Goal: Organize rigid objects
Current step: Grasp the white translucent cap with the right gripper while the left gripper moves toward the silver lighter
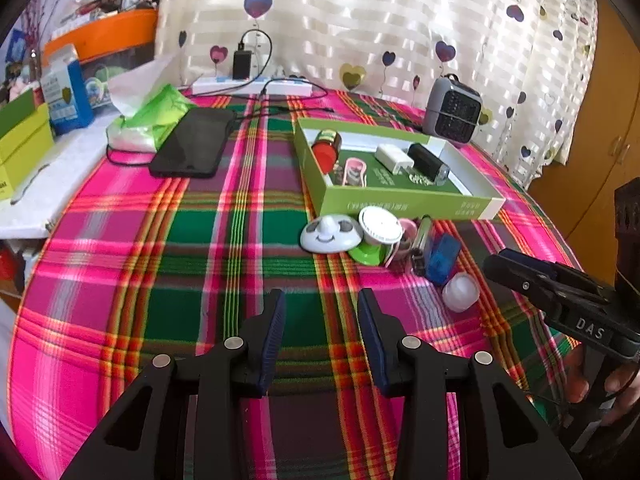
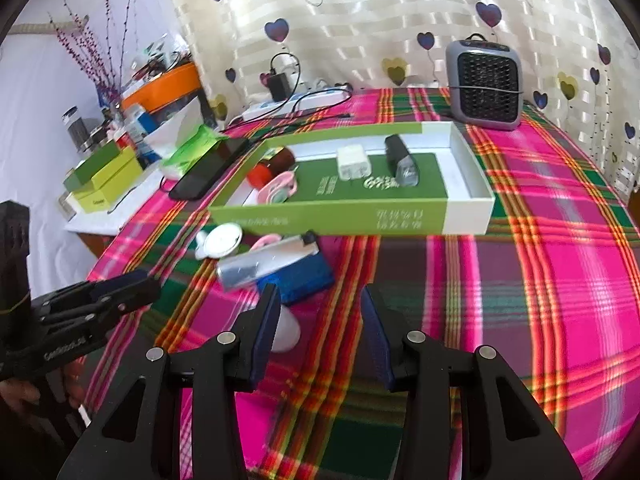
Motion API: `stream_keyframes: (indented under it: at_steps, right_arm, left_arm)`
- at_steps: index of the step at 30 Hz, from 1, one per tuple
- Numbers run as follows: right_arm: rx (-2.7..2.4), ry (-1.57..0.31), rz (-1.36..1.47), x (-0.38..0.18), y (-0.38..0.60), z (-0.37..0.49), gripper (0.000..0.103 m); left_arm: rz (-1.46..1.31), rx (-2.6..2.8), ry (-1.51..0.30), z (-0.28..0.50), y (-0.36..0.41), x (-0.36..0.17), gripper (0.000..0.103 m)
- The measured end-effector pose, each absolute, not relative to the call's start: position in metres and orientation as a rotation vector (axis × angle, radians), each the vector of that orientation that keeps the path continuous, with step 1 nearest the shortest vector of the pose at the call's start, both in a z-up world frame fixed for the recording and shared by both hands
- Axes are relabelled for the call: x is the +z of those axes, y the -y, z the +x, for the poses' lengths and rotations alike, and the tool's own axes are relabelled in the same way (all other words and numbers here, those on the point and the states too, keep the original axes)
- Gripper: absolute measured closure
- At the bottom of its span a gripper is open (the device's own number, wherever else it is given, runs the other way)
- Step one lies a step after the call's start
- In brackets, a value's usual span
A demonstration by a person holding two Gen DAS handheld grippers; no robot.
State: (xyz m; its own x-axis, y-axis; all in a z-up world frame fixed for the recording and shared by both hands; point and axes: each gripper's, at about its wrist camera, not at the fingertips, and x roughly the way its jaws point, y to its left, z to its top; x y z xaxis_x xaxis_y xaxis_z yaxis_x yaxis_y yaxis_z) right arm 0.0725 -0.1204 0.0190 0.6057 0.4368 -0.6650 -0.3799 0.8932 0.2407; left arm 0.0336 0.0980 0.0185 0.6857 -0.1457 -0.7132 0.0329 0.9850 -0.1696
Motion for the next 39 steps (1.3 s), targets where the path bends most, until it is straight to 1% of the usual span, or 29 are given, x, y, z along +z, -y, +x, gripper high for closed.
stream_keyframes:
  at_steps: [7, 22, 32, 36, 37, 39]
  right_arm:
    - [0.511, -0.804, 0.068, 0.014, 0.112, 0.065, 0.060]
    - [0.525, -0.859, -0.053, 0.000, 0.083, 0.065, 0.060]
    - [0.495, -0.865, -0.143, 0.000, 0.071, 0.064, 0.060]
    - [0.499, -0.865, -0.137, 0.000, 0.071, 0.065, 0.060]
    - [0.498, -0.865, -0.135, 0.000, 0.072, 0.065, 0.061]
    - [0.488, -0.864, -0.135, 0.000, 0.073, 0.065, 0.067]
  left_arm:
    - [-0.152, -0.110, -0.824, 0.036, -0.100, 0.012, 0.067]
    - [-0.163, -0.132, -0.845, 0.042, -0.102, 0.004, 0.067]
    - [-0.156, -0.149, -0.849, 0.044, -0.099, 0.004, 0.067]
    - [-0.155, -0.156, -0.850, 0.045, -0.096, 0.006, 0.067]
    - [-0.151, -0.158, -0.850, 0.046, -0.095, 0.006, 0.067]
    - [-0.146, -0.163, -0.849, 0.046, -0.093, 0.007, 0.067]
